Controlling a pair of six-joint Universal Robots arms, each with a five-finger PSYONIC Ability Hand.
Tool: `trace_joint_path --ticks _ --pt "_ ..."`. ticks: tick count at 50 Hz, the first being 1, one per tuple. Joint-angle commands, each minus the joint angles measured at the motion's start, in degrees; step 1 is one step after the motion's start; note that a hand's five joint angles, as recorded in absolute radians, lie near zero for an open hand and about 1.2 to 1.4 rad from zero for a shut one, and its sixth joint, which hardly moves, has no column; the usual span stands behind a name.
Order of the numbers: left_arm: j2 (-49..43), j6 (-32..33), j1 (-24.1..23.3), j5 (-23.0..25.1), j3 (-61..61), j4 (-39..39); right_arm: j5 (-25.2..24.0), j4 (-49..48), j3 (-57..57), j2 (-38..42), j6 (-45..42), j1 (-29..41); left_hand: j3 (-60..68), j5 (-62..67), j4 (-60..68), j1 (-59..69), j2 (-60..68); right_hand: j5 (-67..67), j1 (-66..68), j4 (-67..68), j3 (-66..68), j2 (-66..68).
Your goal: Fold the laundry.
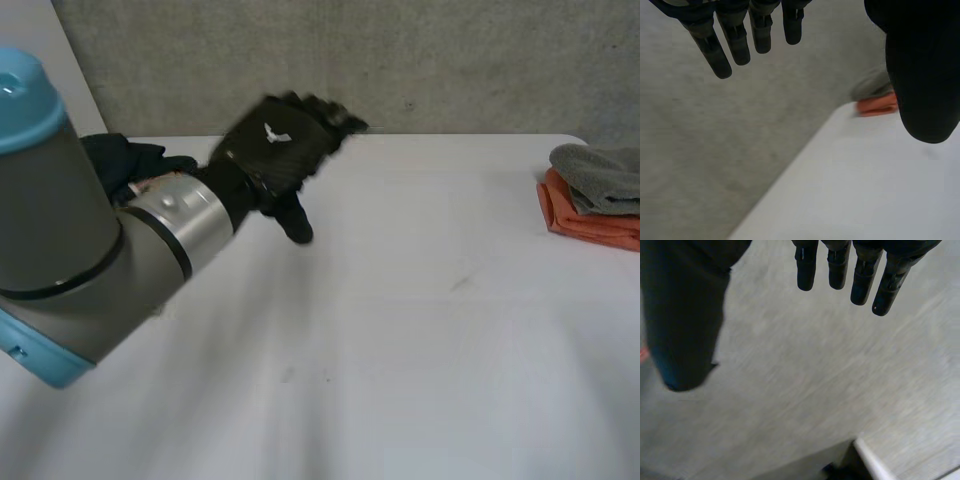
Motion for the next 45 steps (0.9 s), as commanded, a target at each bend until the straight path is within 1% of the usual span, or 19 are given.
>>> trace_joint_path --ticks 1,5,6,7,10,11,14,15,19,22,25,27,28,30,33,37,40,44,45 --pt "1.4 0.0 6.2 -10.5 1.0 8.7 -2.6 -15.3 12.6 -14.0 15.7 12.0 -0.9 -1.3 -0.5 1.9 -0.5 -3.6 -2.3 -3.5 -2.2 -2.6" --pt "0.4 0.2 14.9 -12.5 2.8 10.3 -10.7 -24.0 23.9 -20.1 23.4 18.7 -0.9 -1.3 -0.5 1.9 -0.5 -3.6 -2.3 -3.5 -2.2 -2.6" --pt "0.0 0.3 16.9 -12.3 3.0 10.2 -14.2 -26.7 28.1 -21.3 24.7 22.8 -0.9 -1.3 -0.5 1.9 -0.5 -3.6 -2.3 -3.5 -2.2 -2.6" --pt "-1.6 0.4 20.7 -12.1 3.3 10.3 -16.1 -27.6 29.9 -21.7 24.9 25.1 -0.6 -1.0 -0.2 2.2 -0.2 -3.6 -2.3 -3.5 -2.2 -2.6" --pt "-5.9 0.6 25.9 -10.9 4.7 10.2 -20.6 -28.5 35.8 -22.0 24.2 32.2 -0.4 -0.8 0.0 2.4 0.0 -3.6 -2.3 -3.5 -2.2 -2.6" --pt "-9.2 1.4 29.2 -9.6 6.2 10.3 -21.3 -28.1 37.0 -21.8 23.9 33.4 -0.2 -0.6 0.1 2.6 0.1 -3.6 -2.3 -3.5 -2.2 -2.6" --pt "-14.9 3.3 33.5 -7.2 9.3 9.9 -21.3 -25.7 40.8 -21.3 21.3 35.9 -0.1 -0.4 0.3 2.7 0.3 -3.6 -2.3 -3.5 -2.2 -2.6" --pt "-19.3 5.3 35.8 -5.3 11.7 9.5 -21.2 -24.8 41.5 -21.1 20.5 36.2 0.1 -0.3 0.5 2.9 0.5 -3.6 -2.3 -3.5 -2.2 -2.6" --pt "-29.0 11.7 39.5 -2.2 17.7 8.1 -21.1 -20.5 43.2 -17.7 15.8 37.9 0.3 -0.1 0.6 3.1 0.7 -3.6 -2.3 -3.5 -2.2 -2.6" --pt "-35.7 16.8 41.1 -1.8 22.6 6.9 -21.0 -18.0 43.5 -14.8 12.0 39.1 0.4 0.1 0.8 3.2 0.8 -3.6 -2.3 -3.5 -2.2 -2.6" --pt "-39.8 19.1 41.6 -1.9 26.1 6.3 -20.5 -16.0 43.8 -13.3 9.0 38.9 4.3 3.9 4.7 7.1 4.7 -3.6 -2.3 -3.5 -2.2 -2.6" --pt "-41.9 19.4 41.6 -1.9 27.9 5.9 -20.1 -15.4 43.9 -13.2 7.8 38.8 20.7 20.3 21.1 23.5 21.1 -3.6 -2.3 -3.5 -2.2 -2.6" --pt "-42.0 19.4 41.5 -2.1 28.1 5.8 -19.9 -15.1 43.9 -13.2 7.3 38.8 33.1 32.7 33.5 35.9 33.5 -3.6 -2.3 -3.5 -2.2 -2.6" --pt "-41.5 18.7 40.5 -2.3 27.5 6.2 -19.1 -14.5 43.9 -13.2 6.6 38.8 67.7 67.3 68.1 70.5 68.1 -3.6 -2.3 -3.5 -2.2 -2.6" --pt "-38.7 16.4 39.1 -2.7 26.1 6.8 -18.3 -14.1 44.0 -13.2 6.6 38.8 67.9 67.5 68.2 70.7 68.3 -3.6 -2.3 -3.5 -2.2 -2.6" --pt "-27.2 7.0 35.4 -3.6 19.8 12.0 -18.1 -14.1 44.2 -13.7 7.0 38.8 67.9 67.5 68.2 70.7 68.3 -3.6 -2.3 -3.5 -2.2 -2.6" --pt "-22.1 3.2 33.7 -3.6 15.6 16.3 -18.0 -14.1 44.2 -13.9 7.1 38.7 67.9 67.5 68.2 70.7 68.3 -3.6 -2.3 -3.5 -2.2 -2.6" --pt "-14.0 -1.0 28.6 -3.4 10.2 20.3 -17.8 -14.1 44.3 -14.2 7.2 38.5 67.9 67.5 68.2 70.7 68.3 -3.6 -2.3 -3.5 -2.2 -2.6" --pt "-11.5 -1.9 26.1 -3.2 8.2 20.0 -17.3 -14.1 44.3 -14.6 7.2 38.1 67.9 67.5 68.2 70.7 68.3 -3.6 -2.3 -3.5 -2.2 -2.6"
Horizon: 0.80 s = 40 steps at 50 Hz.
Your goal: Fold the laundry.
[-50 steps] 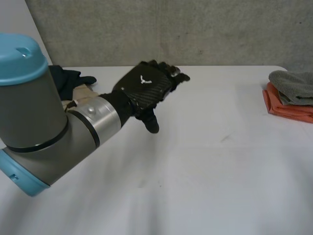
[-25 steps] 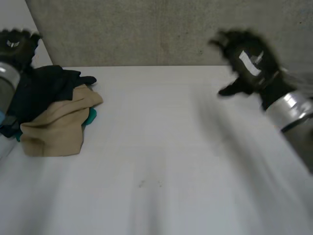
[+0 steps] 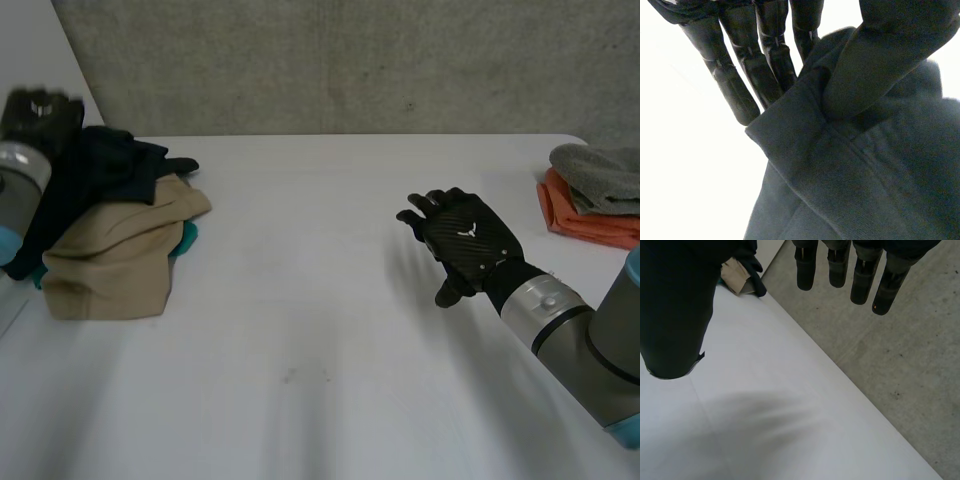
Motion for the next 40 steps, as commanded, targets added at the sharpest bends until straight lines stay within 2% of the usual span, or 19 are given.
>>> trace_joint_path --ticks 1,3,4,7,8,12,16,18,19,22,26,34,40 --pt "16.3 -9.0 -10.3 0.4 -11.9 6.9 1.1 -0.1 0.1 -1.2 0.4 -0.9 11.8 14.6 11.4 18.7 12.5 -3.4 -2.3 -3.3 -2.0 -1.7" --pt "17.6 -9.4 -13.4 0.6 -13.7 6.5 2.0 -0.1 0.1 -1.7 0.4 -1.4 11.8 14.6 11.4 18.7 12.5 -3.4 -2.3 -3.3 -2.0 -1.7" --pt "17.9 -9.4 -17.4 0.8 -15.2 6.3 2.7 -0.1 0.1 -2.2 0.4 -1.7 11.8 14.6 11.4 18.7 12.5 -3.4 -2.3 -3.3 -2.0 -1.7" --pt "17.5 -10.0 -24.3 1.0 -16.9 5.9 4.5 -0.2 0.0 -2.6 0.5 -2.1 11.8 14.6 11.4 18.7 12.5 -3.4 -2.3 -3.3 -2.0 -1.7" --pt "17.3 -10.6 -28.6 1.2 -17.9 5.7 4.9 -0.2 0.0 -2.7 0.5 -2.2 11.8 14.6 11.4 18.7 12.5 -3.4 -2.3 -3.3 -2.0 -1.7" --pt "13.9 -12.7 -36.4 1.3 -19.9 6.3 7.7 -0.3 -0.2 -2.8 0.5 -2.7 11.8 14.6 11.4 18.7 12.5 -3.4 -2.3 -3.3 -2.0 -1.7" --pt "7.8 -15.1 -40.9 1.1 -18.8 6.3 11.1 -0.3 -0.7 -2.7 0.5 -3.1 10.1 13.0 9.8 17.0 10.8 -3.4 -2.3 -3.3 -2.0 -1.7" --pt "6.0 -15.3 -42.1 0.9 -18.0 6.2 13.2 -0.2 -1.3 -2.7 0.6 -3.4 -25.0 -22.2 -25.4 -18.2 -24.3 -3.4 -2.3 -3.3 -2.0 -1.7" --pt "5.3 -15.1 -42.9 1.0 -17.3 5.7 13.7 -0.1 -1.5 -2.7 0.6 -3.4 -48.9 -46.0 -49.2 -42.0 -48.2 -3.4 -2.3 -3.3 -2.0 -1.7" --pt "5.8 -15.1 -43.2 1.1 -17.9 5.5 14.5 -0.1 -1.7 -2.6 0.6 -3.7 -57.3 -54.5 -57.7 -50.4 -56.6 -3.4 -2.3 -3.3 -2.0 -1.7" --pt "10.6 -15.1 -42.4 1.0 -19.8 4.9 14.4 1.1 -2.1 -2.7 0.4 -3.8 -58.2 -55.3 -58.5 -51.3 -57.5 -3.4 -2.3 -3.3 -2.0 -1.7" --pt "22.9 -14.9 -32.4 0.4 -31.5 1.1 14.0 11.3 -4.4 -2.9 -0.1 -3.7 -56.7 -53.8 -57.0 -49.8 -56.0 -3.4 -2.3 -3.3 -2.0 -1.7" --pt "24.6 -14.0 -28.9 -1.4 -36.5 0.8 13.3 17.4 -5.1 -2.9 -0.2 -2.8 -54.8 -52.0 -55.2 -47.9 -54.1 -3.4 -2.3 -3.3 -2.0 -1.7"
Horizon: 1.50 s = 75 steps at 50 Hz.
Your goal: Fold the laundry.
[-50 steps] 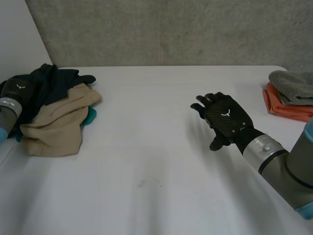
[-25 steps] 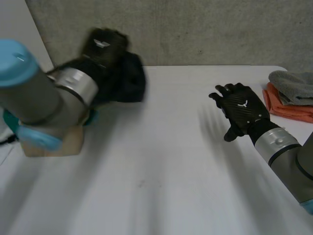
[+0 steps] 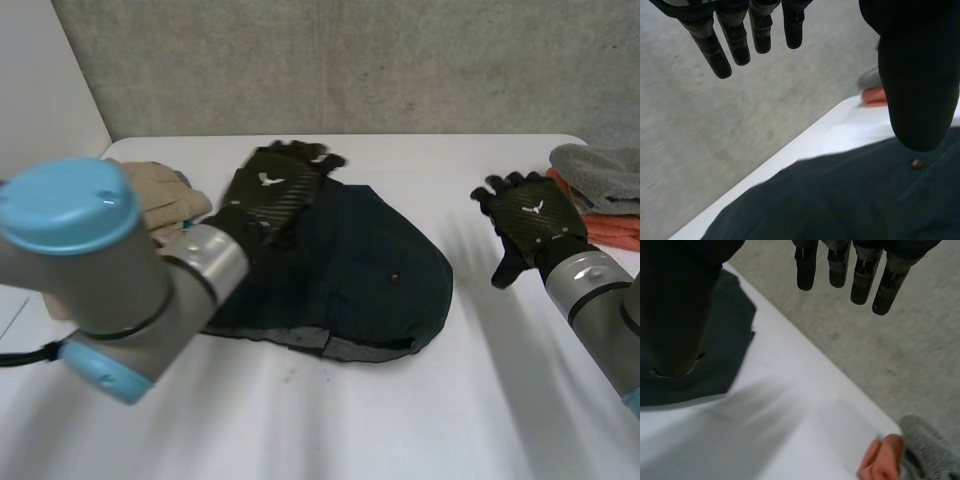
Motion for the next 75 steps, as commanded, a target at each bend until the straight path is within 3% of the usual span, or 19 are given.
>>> trace_joint_path --ticks 1,13,20,23,27,29,36,40,45,52,58,64,68,72,75 --pt "3.1 1.5 5.3 -2.5 -7.0 -0.9 -1.4 8.8 -1.1 -0.2 -0.2 1.1 1.3 1.1 1.8 2.1 1.8 -3.4 -2.3 -3.3 -2.0 -1.7" --pt "-7.8 21.1 10.7 -9.8 -8.3 -0.5 -2.1 8.5 -0.1 -0.1 -0.5 3.4 7.6 7.3 8.0 8.3 8.0 -3.4 -2.3 -3.3 -2.0 -1.7" --pt "-12.2 22.7 11.4 -9.8 -7.1 -0.5 -2.0 8.1 -0.2 -0.1 -0.5 3.1 10.9 10.6 11.4 11.6 11.3 -3.4 -2.3 -3.3 -2.0 -1.7" --pt "-13.1 22.6 11.6 -9.8 -6.5 -0.8 -2.0 7.6 -0.2 -0.1 -0.5 3.0 20.5 20.2 20.9 21.2 20.9 -3.4 -2.3 -3.3 -2.0 -1.7" --pt "-13.2 22.5 11.8 -10.5 -5.0 0.1 -1.9 7.5 -0.2 -0.1 -0.5 2.9 67.6 67.3 68.1 68.3 68.0 -3.4 -2.3 -3.3 -2.0 -1.7" --pt "-13.1 22.3 12.1 -11.1 -3.6 0.7 -1.8 7.5 -0.2 -0.1 -0.5 2.9 67.8 67.5 68.2 68.5 68.2 -3.4 -2.3 -3.3 -2.0 -1.7" --pt "-9.3 22.7 12.9 -21.9 4.0 6.5 -1.6 7.5 -0.1 -0.1 -0.5 2.9 67.8 67.5 68.2 68.5 68.2 -3.4 -2.3 -3.3 -2.0 -1.7" --pt "-3.8 22.6 13.4 -24.5 8.2 10.6 -1.5 7.5 -0.1 -0.2 -0.5 2.9 67.8 67.5 68.2 68.5 68.2 -3.4 -2.3 -3.3 -2.0 -1.7" --pt "-1.0 22.4 10.9 -22.6 12.5 12.4 -1.3 7.5 -0.2 -0.2 -0.4 2.9 67.8 67.5 68.2 68.5 68.2 -3.4 -2.3 -3.3 -2.0 -1.7" --pt "-2.5 21.0 -0.4 -17.7 17.7 13.0 -0.8 7.5 -0.5 -0.2 0.0 2.9 67.8 67.5 68.2 68.5 68.2 -3.4 -2.3 -3.3 -2.0 -1.7" --pt "-13.2 20.4 -11.0 -14.2 23.7 13.4 1.9 7.5 -1.5 -0.3 0.3 2.2 67.8 67.5 68.2 68.5 68.2 -3.4 -2.3 -3.3 -2.0 -1.7" --pt "-21.5 17.3 -17.4 -10.7 28.2 13.8 5.0 7.5 -2.9 -0.4 0.6 -1.6 67.8 67.5 68.2 68.5 68.2 -3.4 -2.3 -3.3 -2.0 -1.7" --pt "-24.1 10.5 -20.2 -4.2 29.0 14.2 5.1 7.3 -3.8 -0.4 0.6 -3.6 3.9 3.6 4.3 4.6 4.3 -3.4 -2.3 -3.3 -2.0 -1.7" --pt "-22.7 7.4 -20.1 0.3 28.5 14.1 4.9 7.3 -4.5 -0.3 0.9 -5.2 1.3 1.1 1.8 2.1 1.8 -3.4 -2.3 -3.3 -2.0 -1.7" --pt "-20.5 7.1 -19.9 0.2 28.0 13.9 4.5 7.5 -5.1 -0.3 1.0 -5.6 1.3 1.1 1.8 2.1 1.8 -3.4 -2.3 -3.3 -2.0 -1.7"
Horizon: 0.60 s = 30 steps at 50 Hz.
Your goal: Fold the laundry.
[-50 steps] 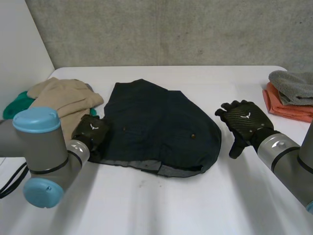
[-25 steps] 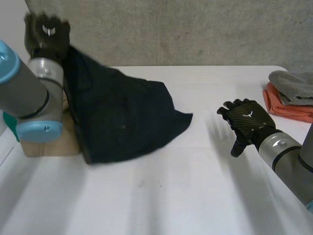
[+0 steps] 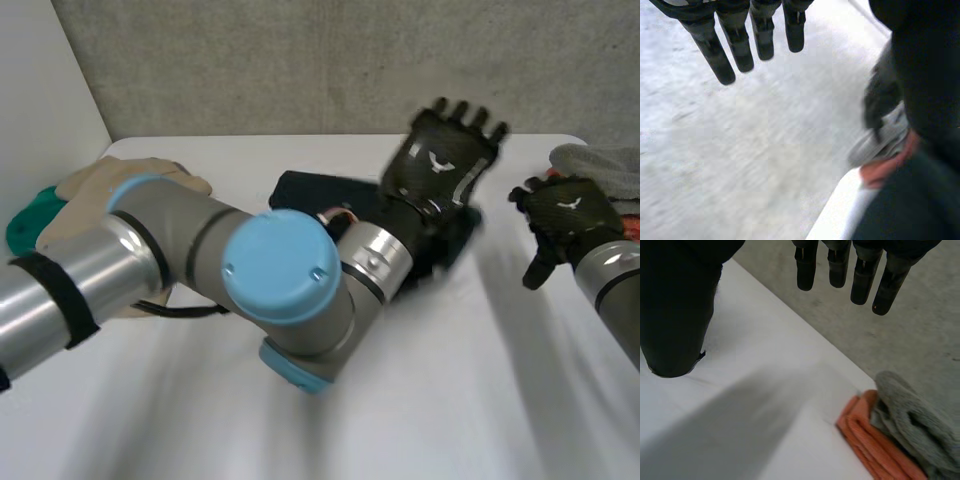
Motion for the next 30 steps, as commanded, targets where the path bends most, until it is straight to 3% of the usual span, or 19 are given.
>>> trace_joint_path --ticks 1,7,13,18,24,30 --pt "4.8 -3.7 0.8 3.7 -1.6 -0.4 -0.7 0.2 -1.3 0.0 0.3 -1.9 -3.4 -2.1 -2.8 -0.4 -2.9 -3.4 -2.3 -3.3 -2.0 -1.7" --pt "11.0 -3.4 6.1 1.7 -7.2 -1.2 -1.4 1.3 -2.0 -0.3 -0.8 -1.7 -3.9 -2.6 -3.3 -0.9 -3.4 -3.4 -2.3 -3.3 -2.0 -1.7" --pt "17.8 -3.1 14.1 2.2 -14.4 -5.3 -8.2 14.7 -2.0 -4.3 -6.2 -1.5 -3.4 -2.1 -2.8 -0.4 -2.9 -3.4 -2.3 -3.3 -2.0 -1.7" --pt "17.1 -3.0 21.1 3.6 -16.4 -11.4 -9.7 20.0 -1.1 -5.6 -6.7 -0.7 -1.5 -0.3 -0.9 1.4 -1.1 -3.4 -2.3 -3.3 -2.0 -1.7" --pt "10.3 -0.9 26.3 4.9 -15.0 -17.4 -8.1 16.0 1.9 -2.8 -4.8 1.1 2.3 3.6 3.0 5.3 2.8 -3.4 -2.3 -3.3 -2.0 -1.7" --pt "4.0 8.5 29.6 7.2 -12.2 -23.2 -3.7 7.2 3.4 2.8 0.8 3.8 4.4 5.6 5.0 7.3 4.8 -3.4 -2.3 -3.3 -2.0 -1.7"
